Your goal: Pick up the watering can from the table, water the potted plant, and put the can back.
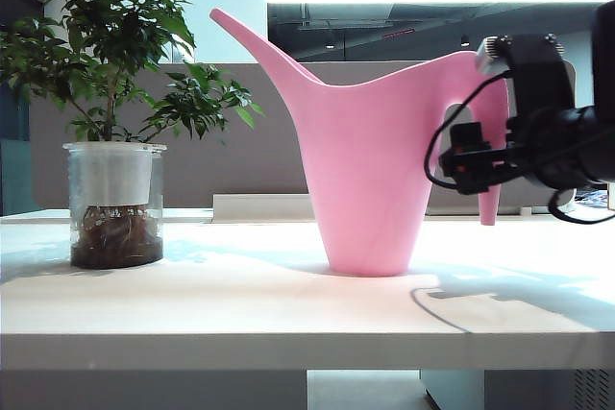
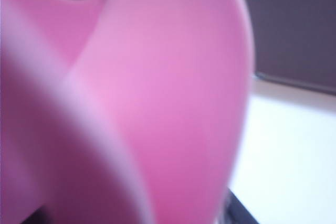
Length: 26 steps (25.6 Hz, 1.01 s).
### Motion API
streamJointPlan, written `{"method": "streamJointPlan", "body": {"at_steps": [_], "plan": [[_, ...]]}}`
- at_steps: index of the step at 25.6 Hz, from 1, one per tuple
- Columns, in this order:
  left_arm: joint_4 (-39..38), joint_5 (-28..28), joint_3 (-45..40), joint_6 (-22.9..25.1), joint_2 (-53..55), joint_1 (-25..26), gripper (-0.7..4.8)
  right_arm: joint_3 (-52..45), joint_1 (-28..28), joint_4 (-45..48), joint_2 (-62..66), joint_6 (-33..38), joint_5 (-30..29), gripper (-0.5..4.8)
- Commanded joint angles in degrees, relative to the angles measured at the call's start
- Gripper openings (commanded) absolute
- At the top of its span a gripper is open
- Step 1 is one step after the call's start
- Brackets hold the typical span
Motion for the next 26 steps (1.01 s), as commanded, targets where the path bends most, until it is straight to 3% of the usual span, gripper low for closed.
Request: {"method": "streamJointPlan", "body": {"at_steps": [1, 4, 8, 9, 13, 26], "plan": [[0.7, 0.2, 0.2, -0.2, 0.0, -0.1, 0.03, -4.3, 0.1, 1.8, -2.7, 0.1, 0.1, 3.38], [0.8, 0.2, 0.2, -0.2, 0.0, -0.1, 0.03, -8.7, 0.5, 1.9, -6.3, 0.4, 0.3, 3.24], [0.7, 0.2, 0.2, -0.2, 0.0, -0.1, 0.03, -13.3, 0.5, 1.9, -10.9, 0.6, 0.3, 2.19], [0.7, 0.2, 0.2, -0.2, 0.0, -0.1, 0.03, -15.6, 0.5, 1.9, -13.4, 0.6, 0.3, 1.46], [0.6, 0.3, 0.2, -0.2, 0.0, -0.1, 0.03, -18.8, 0.5, 1.9, -17.4, 0.6, 0.1, -0.03], [0.7, 0.1, 0.2, -0.2, 0.0, -0.1, 0.03, -26.3, 0.5, 0.3, -22.8, 0.8, 0.2, -0.05]]}}
